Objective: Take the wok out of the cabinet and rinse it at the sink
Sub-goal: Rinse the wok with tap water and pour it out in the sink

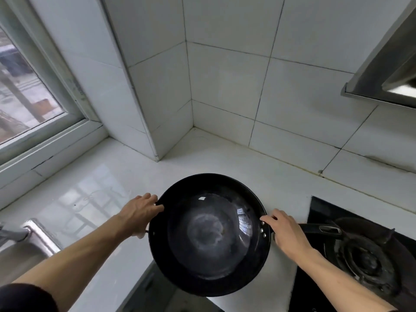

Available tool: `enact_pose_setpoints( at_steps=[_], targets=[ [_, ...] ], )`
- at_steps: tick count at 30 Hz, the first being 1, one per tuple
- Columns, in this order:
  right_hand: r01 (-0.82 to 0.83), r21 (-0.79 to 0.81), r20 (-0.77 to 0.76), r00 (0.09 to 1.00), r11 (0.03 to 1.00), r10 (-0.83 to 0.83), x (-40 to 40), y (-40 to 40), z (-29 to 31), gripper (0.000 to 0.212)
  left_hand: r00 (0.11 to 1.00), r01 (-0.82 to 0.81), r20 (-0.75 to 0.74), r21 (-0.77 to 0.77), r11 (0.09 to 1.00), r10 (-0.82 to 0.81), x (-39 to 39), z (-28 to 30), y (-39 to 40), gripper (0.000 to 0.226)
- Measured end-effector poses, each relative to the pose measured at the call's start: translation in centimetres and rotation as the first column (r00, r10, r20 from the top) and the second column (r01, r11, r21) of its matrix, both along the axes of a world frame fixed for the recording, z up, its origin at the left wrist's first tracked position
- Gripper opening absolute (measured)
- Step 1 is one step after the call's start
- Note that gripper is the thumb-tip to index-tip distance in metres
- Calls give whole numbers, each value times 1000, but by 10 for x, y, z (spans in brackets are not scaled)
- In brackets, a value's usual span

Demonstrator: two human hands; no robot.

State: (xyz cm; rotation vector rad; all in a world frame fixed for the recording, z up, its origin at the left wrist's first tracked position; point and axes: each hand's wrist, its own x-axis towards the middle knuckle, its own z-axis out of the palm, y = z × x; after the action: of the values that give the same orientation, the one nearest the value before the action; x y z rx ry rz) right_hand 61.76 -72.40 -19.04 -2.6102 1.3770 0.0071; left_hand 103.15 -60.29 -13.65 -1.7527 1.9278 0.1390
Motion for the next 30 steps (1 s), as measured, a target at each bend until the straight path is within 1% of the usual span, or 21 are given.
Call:
enact_pose_setpoints(
  at_steps=[4, 7, 11, 14, 20, 25, 30],
  targets=[
    [-169, -8, 38, 985, 986, 169, 45, -19, 9, 65, 984, -177, 17, -21, 984, 178, 11, 18, 60, 81],
    [-302, -29, 53, 951, 953, 304, 89, -18, 18, 61, 956, -292, 34, -41, 956, 293, 22, 32, 112, 78],
    [-446, -69, 77, 889, 892, 451, 152, 4, 37, 62, 902, -429, 32, -44, 902, 430, 39, 46, 182, 77],
    [-528, -87, 76, 842, 845, 534, 193, 30, 49, 64, 850, -526, 3, -64, 848, 527, 53, 50, 236, 76],
    [-619, -128, 45, 777, 775, 628, 267, 103, 57, 63, 791, -612, -54, -101, 785, 610, 87, 45, 343, 70],
    [-673, -96, 22, 736, 734, 677, 330, 174, 57, 64, 735, -678, -85, -76, 731, 673, 130, 36, 429, 78],
    [-715, -49, -23, 699, 697, 715, 376, 236, 54, 65, 682, -731, -87, -76, 678, 726, 155, 27, 503, 76]
  ],
)
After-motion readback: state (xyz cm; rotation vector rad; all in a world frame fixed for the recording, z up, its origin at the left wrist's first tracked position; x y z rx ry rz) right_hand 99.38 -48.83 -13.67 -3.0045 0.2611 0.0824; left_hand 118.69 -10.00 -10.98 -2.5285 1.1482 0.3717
